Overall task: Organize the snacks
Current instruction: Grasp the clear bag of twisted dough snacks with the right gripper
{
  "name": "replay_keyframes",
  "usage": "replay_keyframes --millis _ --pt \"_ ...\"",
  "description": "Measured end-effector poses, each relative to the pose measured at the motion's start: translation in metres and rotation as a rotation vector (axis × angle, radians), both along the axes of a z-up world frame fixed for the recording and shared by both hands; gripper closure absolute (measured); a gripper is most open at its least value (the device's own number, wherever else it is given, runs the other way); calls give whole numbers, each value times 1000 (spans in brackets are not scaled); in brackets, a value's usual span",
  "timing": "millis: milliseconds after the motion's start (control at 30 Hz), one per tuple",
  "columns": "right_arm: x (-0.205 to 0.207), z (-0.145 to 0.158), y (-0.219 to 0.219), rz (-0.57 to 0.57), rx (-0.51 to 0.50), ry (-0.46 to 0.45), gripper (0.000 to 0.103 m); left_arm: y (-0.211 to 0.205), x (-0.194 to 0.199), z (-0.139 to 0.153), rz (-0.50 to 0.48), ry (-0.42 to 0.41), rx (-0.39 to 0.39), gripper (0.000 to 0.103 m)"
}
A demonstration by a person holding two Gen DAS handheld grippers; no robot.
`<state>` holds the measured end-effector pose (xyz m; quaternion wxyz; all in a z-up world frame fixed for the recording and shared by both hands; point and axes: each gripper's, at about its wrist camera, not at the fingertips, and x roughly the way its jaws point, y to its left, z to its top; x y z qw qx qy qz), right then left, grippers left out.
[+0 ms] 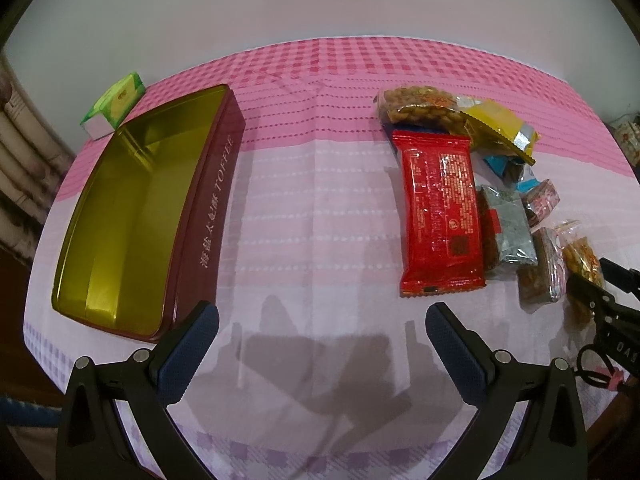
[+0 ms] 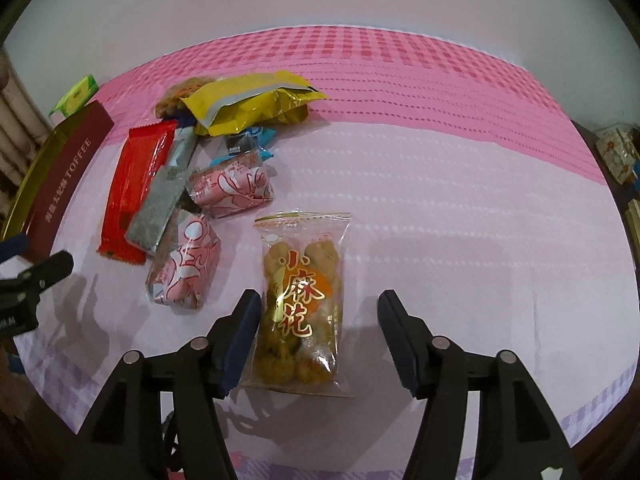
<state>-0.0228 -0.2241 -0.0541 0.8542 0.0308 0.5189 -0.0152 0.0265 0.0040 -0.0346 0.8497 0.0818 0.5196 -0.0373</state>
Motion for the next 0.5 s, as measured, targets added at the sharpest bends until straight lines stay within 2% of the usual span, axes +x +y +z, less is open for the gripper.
replay_keyframes --millis 67,133,200,500 --pt "-1 0 1 9 -10 -6 50 0 0 1 -1 -1 0 0" --pt "-1 1 2 22 -16 -19 62 -1 2 1 -1 -2 -1 0" --pt "0 1 2 28 -20 -28 67 -1 4 1 -2 -2 -5 0" --pt "5 1 -27 -77 -44 -41 68 -10 10 -1 -32 4 -17 0"
